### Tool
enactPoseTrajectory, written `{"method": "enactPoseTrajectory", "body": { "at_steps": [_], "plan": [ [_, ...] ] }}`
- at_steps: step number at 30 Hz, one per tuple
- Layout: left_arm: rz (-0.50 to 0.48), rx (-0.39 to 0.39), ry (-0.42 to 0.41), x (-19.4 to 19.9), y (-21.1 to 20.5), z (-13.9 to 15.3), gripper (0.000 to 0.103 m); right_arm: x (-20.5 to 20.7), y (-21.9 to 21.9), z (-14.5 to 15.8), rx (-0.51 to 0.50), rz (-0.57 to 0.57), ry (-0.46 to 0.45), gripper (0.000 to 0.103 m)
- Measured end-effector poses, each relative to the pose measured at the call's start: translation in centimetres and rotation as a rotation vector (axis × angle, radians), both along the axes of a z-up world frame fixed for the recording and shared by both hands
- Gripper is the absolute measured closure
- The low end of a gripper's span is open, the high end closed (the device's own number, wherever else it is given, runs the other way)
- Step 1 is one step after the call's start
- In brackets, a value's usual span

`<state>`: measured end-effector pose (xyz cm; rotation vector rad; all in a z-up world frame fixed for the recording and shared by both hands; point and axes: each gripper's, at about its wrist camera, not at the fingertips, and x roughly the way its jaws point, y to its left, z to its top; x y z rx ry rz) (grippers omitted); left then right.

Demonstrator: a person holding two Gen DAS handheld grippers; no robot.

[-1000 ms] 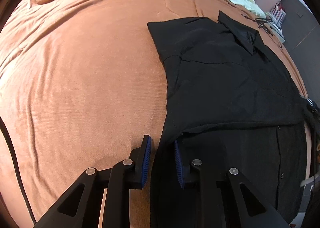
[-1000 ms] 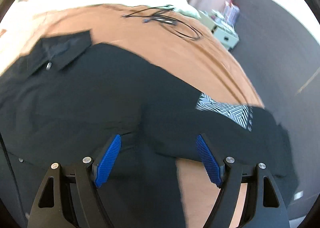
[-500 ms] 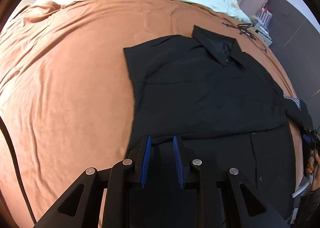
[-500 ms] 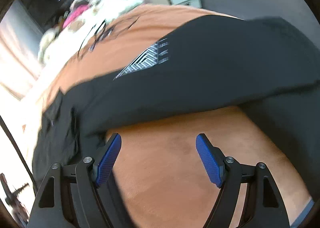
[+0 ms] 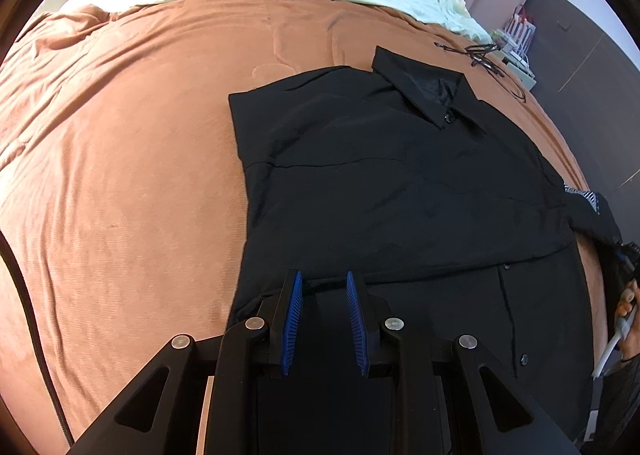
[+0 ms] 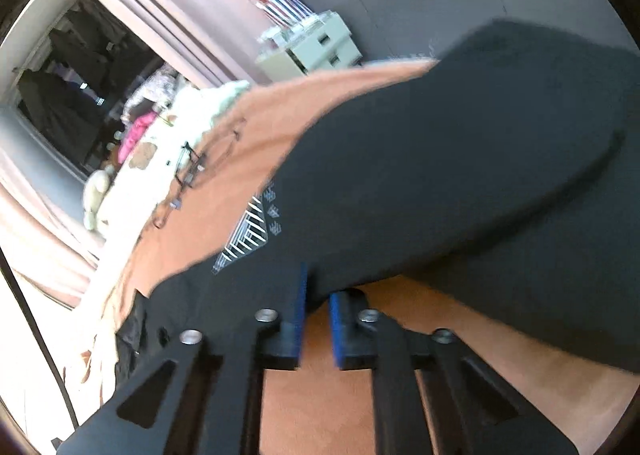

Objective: Fold large clothes

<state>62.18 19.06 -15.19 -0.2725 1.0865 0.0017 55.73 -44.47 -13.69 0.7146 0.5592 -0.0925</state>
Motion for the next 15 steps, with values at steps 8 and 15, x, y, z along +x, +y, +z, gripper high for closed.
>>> {"method": "enactPoseTrajectory", "body": {
  "at_steps": [8, 15],
  "plan": [
    [0.019, -0.022, -0.023, -0.9, 1.5, 0.7, 0.078, -0.1, 6.6, 6.7, -0.16, 0.131, -0.16, 0.103],
    [0.022, -0.025, -0.035, -1.8, 2.3, 1.3, 0.078, -0.8, 14.0, 10.1, -0.221, 0.294, -0.242, 0.103]
  ]
}}
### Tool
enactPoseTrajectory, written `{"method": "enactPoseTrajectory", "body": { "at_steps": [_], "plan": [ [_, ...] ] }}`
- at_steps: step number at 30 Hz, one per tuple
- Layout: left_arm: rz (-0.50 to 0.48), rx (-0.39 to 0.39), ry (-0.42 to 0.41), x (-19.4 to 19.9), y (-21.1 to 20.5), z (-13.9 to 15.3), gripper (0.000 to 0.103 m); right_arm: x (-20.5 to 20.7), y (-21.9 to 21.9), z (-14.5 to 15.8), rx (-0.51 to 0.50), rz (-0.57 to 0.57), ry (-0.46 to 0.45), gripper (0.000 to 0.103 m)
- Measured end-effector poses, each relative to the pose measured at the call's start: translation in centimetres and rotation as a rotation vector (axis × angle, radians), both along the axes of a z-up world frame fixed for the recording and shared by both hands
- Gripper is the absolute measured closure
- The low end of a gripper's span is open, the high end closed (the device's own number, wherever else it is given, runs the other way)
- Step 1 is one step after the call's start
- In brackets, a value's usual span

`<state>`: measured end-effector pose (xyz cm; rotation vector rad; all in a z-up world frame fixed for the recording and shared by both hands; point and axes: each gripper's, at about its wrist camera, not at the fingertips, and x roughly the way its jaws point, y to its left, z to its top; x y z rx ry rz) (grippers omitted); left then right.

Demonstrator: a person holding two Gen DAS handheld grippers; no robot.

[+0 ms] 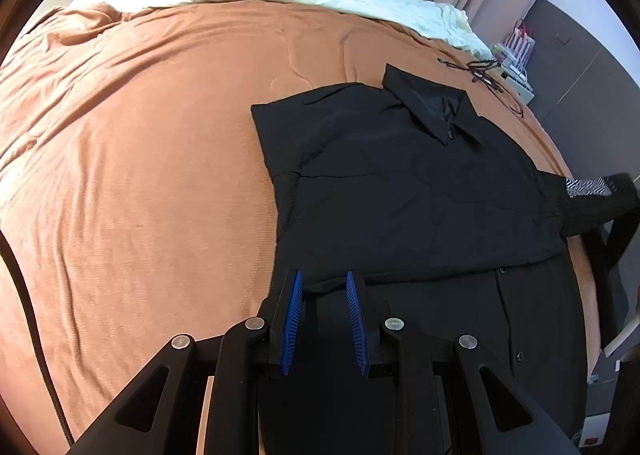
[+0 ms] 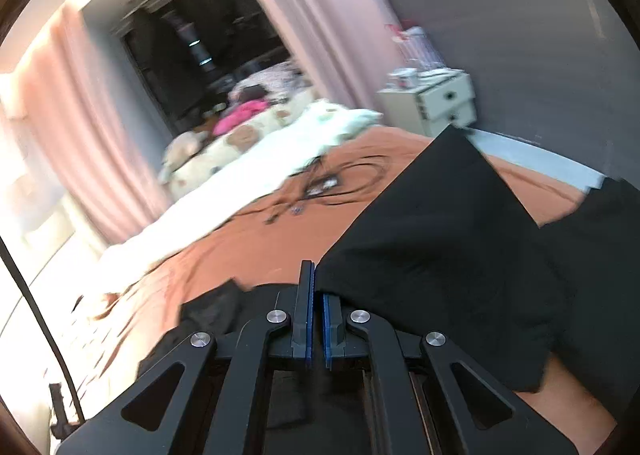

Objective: Fold large clothes

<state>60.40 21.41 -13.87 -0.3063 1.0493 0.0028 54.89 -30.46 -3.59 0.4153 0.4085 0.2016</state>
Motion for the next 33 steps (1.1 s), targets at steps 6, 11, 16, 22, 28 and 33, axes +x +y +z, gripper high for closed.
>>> {"method": "enactPoseTrajectory", "body": {
  "at_steps": [6, 11, 16, 22, 28, 33],
  "plan": [
    [0.016, -0.001, -0.006, -0.7, 1.3, 0.5, 0.078, 0.6, 5.8, 0.8, -0.041, 0.155, -0.001, 0.103],
    [0.028, 0.004, -0.008, -1.3, 2.2, 0.9, 0.078, 1.5, 11.8, -1.2, -0.121, 0.28, 0.051, 0.103],
    [0.029, 0.01, -0.005, -1.9, 2.9, 1.0, 0.078, 3.1, 16.7, -5.3, -0.216, 0.371, 0.152, 0.103],
    [0.041, 0.014, 0.001, -2.3, 3.7, 1.0, 0.078, 5.9, 19.2, -10.0, -0.256, 0.382, 0.31, 0.098],
    [0.046, 0.019, 0.002, -2.6, 3.7, 1.4, 0.078, 8.9, 20.4, -11.2, -0.191, 0.452, 0.46, 0.053],
    [0.041, 0.017, -0.011, -2.9, 2.9, 2.3, 0.078, 8.8, 16.7, -9.3, -0.144, 0.457, 0.429, 0.028]
  ]
}}
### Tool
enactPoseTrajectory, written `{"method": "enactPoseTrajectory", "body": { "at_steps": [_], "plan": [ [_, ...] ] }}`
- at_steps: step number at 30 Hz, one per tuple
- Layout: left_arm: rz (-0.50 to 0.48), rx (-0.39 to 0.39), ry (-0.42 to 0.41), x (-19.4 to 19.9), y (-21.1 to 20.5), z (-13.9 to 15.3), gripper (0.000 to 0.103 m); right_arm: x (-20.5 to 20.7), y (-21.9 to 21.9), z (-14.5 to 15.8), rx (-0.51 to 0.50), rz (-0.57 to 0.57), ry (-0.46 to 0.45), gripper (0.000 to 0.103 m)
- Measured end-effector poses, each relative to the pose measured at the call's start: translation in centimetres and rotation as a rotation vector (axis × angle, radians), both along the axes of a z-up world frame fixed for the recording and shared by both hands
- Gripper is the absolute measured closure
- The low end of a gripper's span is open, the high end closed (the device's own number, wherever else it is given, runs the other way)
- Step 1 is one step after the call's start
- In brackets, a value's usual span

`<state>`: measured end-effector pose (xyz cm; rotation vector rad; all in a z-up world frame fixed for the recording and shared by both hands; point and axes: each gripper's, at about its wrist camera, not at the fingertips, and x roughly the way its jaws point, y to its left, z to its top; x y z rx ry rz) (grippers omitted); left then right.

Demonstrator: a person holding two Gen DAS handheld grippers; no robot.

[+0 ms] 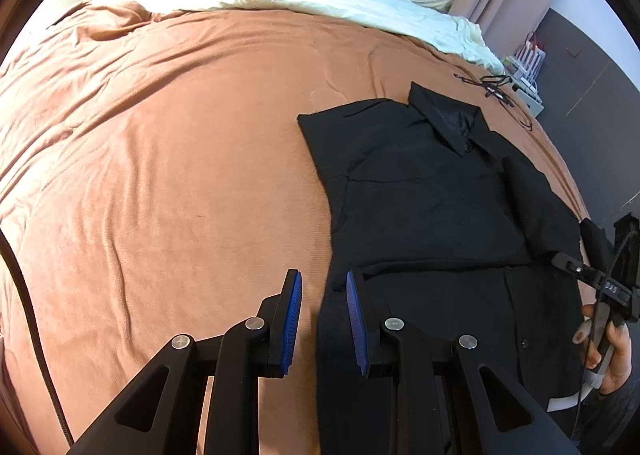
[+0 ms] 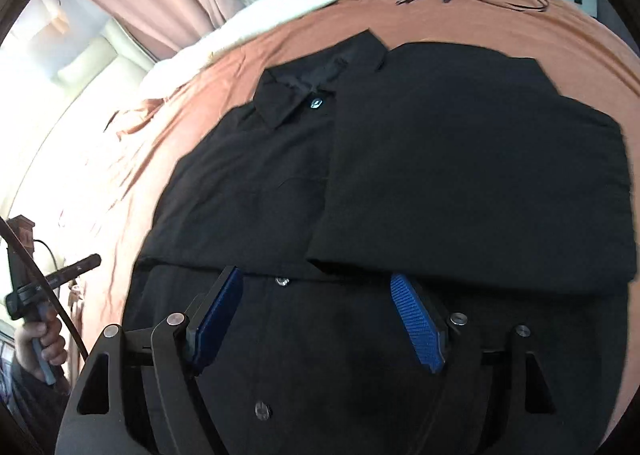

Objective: Fold large clothes

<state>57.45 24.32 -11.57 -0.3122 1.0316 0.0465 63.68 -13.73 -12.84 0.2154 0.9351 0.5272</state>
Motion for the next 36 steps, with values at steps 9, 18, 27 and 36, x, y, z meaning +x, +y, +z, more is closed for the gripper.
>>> {"method": "enactPoseTrajectory", "body": {
  "at_steps": [9, 18, 27, 36],
  "plan": [
    [-0.03, -0.001, -0.015, 0.8, -2.5, 0.5, 0.078, 0.0, -10.9, 0.1, 0.101, -0.244, 0.002, 0.028],
    [-0.082, 0.007, 0.043, 3.1, -5.0, -3.6, 0.078, 0.8, -13.4, -2.8, 0.175, -0.363, 0.068, 0.054],
    [-0.054, -0.029, 0.055, 2.6, -3.9, -4.8, 0.078, -1.4, -8.2, 2.3, 0.135, -0.25, -0.167, 0.087],
    [-0.019, -0.001, 0.01, -0.8, -0.9, -1.6, 0.052, -5.6, 0.8, 6.7, 0.12, -0.03, -0.279, 0.092]
  ]
}}
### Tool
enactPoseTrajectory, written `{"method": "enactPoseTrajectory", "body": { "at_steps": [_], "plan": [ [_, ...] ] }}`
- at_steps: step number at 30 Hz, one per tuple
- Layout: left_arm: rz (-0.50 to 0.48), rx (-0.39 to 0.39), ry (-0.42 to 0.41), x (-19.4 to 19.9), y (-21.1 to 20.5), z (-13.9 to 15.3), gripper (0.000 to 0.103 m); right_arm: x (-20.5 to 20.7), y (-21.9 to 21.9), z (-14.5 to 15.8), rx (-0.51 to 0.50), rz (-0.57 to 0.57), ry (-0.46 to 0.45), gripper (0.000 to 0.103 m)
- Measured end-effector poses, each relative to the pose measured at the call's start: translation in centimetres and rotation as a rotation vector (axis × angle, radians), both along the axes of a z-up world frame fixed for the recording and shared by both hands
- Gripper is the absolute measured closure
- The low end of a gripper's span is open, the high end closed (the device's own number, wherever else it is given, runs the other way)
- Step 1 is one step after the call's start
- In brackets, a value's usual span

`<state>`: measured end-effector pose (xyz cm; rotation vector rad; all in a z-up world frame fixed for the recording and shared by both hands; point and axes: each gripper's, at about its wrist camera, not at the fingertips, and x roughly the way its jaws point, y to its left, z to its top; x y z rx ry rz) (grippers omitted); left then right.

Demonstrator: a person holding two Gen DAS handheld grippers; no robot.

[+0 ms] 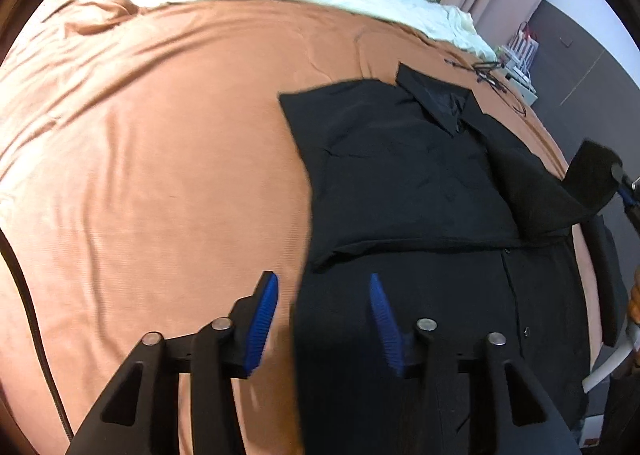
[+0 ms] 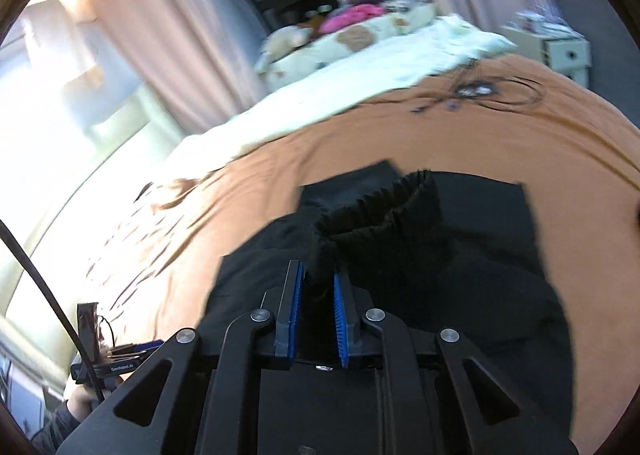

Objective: Fold large clothes

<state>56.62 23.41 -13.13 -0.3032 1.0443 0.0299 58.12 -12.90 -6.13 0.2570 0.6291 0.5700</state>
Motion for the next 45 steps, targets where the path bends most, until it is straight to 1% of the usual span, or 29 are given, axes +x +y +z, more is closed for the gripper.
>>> {"method": "enactPoseTrajectory", "body": {
  "at_steps": [2, 8, 10, 13, 15, 16, 17, 18, 19, 22, 23, 26, 29, 32, 37, 40, 42, 44, 45],
  "plan": [
    [0.01, 0.013, -0.002, -0.8, 1.0, 0.8, 0.052, -0.4, 2.8, 0.2, -0.011, 0.036, -0.005, 0.092],
    [0.041, 0.05, -0.012, -3.0, 3.5, 2.7, 0.052, -1.4, 8.0, -0.3, -0.049, 0.135, -0.006, 0.092],
    [0.055, 0.046, -0.009, -3.5, 4.4, 3.2, 0.052, -0.2, 9.7, -0.5, -0.059, 0.158, 0.012, 0.092],
    [0.066, 0.051, -0.001, -4.0, 5.1, 3.6, 0.052, 1.5, 12.0, -1.5, -0.078, 0.186, 0.07, 0.09],
    [0.065, 0.064, 0.002, -4.2, 5.3, 3.9, 0.052, 3.1, 13.6, -2.7, -0.109, 0.193, 0.151, 0.077],
    [0.064, 0.068, 0.003, -4.2, 5.4, 4.0, 0.052, 3.8, 14.2, -3.1, -0.121, 0.195, 0.175, 0.059],
    [0.065, 0.069, 0.003, -4.2, 5.4, 4.1, 0.052, 4.2, 14.6, -3.3, -0.122, 0.198, 0.18, 0.036],
    [0.066, 0.068, 0.003, -4.2, 5.4, 4.2, 0.052, 4.3, 14.6, -3.5, -0.125, 0.201, 0.179, 0.028],
    [0.065, 0.066, 0.001, -4.0, 5.3, 4.1, 0.052, 4.5, 14.4, -3.6, -0.129, 0.202, 0.174, 0.025],
    [0.054, 0.056, 0.0, -3.3, 4.5, 3.7, 0.052, 5.1, 12.8, -3.3, -0.134, 0.198, 0.172, 0.025],
    [0.048, 0.054, 0.001, -3.1, 4.1, 3.6, 0.052, 5.6, 11.4, -3.1, -0.146, 0.177, 0.171, 0.025],
    [0.021, 0.034, -0.001, -1.9, 2.5, 2.9, 0.052, 5.1, 8.5, -3.2, -0.173, 0.134, 0.158, 0.025],
    [-0.005, 0.01, -0.005, -0.4, 0.6, 2.2, 0.052, 5.4, 4.5, -2.9, -0.219, 0.054, 0.134, 0.025],
    [-0.035, 0.0, -0.004, 1.4, -1.5, 1.2, 0.052, 6.1, -0.3, -3.3, -0.263, -0.031, 0.134, 0.025],
    [-0.082, -0.004, -0.002, 4.8, -4.8, -0.1, 0.052, 6.9, -5.9, -4.1, -0.358, -0.156, 0.128, 0.025],
    [-0.101, 0.013, -0.002, 6.6, -6.4, -0.7, 0.052, 7.7, -9.3, -5.1, -0.376, -0.237, 0.163, 0.025],
    [-0.111, 0.054, -0.007, 7.8, -7.7, -1.2, 0.052, 8.7, -10.9, -5.8, -0.384, -0.285, 0.186, 0.026],
    [-0.115, 0.104, -0.006, 8.6, -8.5, -1.7, 0.052, 9.6, -11.8, -6.8, -0.409, -0.324, 0.213, 0.038],
    [-0.114, 0.133, -0.001, 8.9, -8.9, -2.0, 0.052, 10.1, -12.2, -7.5, -0.418, -0.341, 0.237, 0.038]
  ]
}}
